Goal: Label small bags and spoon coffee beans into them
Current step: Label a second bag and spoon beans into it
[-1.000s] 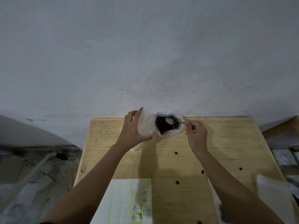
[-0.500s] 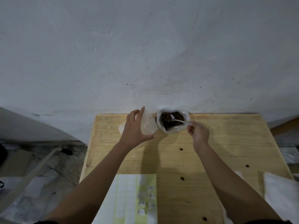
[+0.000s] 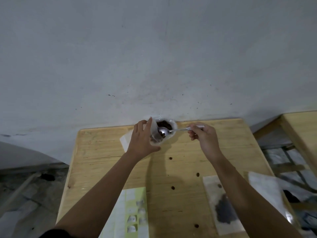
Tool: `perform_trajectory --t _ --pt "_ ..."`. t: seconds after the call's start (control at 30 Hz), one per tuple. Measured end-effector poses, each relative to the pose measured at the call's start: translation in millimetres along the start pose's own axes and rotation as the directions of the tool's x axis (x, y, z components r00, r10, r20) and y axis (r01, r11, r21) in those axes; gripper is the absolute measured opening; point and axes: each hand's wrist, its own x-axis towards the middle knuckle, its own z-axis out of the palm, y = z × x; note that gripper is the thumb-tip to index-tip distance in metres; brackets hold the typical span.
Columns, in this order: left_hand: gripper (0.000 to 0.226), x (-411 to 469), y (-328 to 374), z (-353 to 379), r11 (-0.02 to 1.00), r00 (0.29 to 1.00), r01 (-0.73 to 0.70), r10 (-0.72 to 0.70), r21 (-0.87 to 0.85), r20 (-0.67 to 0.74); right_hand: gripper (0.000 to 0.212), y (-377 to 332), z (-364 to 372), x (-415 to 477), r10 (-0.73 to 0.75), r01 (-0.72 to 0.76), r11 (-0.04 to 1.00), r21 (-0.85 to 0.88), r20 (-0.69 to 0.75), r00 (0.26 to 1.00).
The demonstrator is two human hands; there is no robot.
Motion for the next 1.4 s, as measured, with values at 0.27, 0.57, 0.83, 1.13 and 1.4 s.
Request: perform_trajectory --t 0.27,0.57,0.83,1.13,1.4 --pt "0.112 -6.3 -6.1 -3.7 0.999 0.999 -0.025 0.027 0.037 -0.042 0.012 10.8 -5.7 2.2 -0.134 0.107 0.983 -0.152 -0.178 0.975" --pt "0.111 -23.1 -34.8 -17.8 0.999 1.000 -0.016 0.018 0.050 -0.025 0.021 70.9 47.3 10.2 -0.136 0.090 0.907 -0.412 -0.084 0.987" --pt "0.113 -31.9 -49.3 -22.3 1.000 1.000 0.021 -0.021 -0.005 -0.017 0.021 74.4 68.5 21.4 0.299 -0.282 0.953 0.108 -0.225 0.927" --pt "0.113 -19.4 -34.9 -10.2 0.992 0.999 0.048 -0.047 0.114 -0.007 0.018 51.6 20.0 20.8 0.338 -0.273 0.922 0.274 -0.228 0.913" --pt "0.102 -7.9 7.0 9.5 0.995 0.998 -0.064 0.064 0.080 0.004 0.019 17.6 -14.8 -7.4 0.062 -0.061 0.997 0.055 -0.014 0.998"
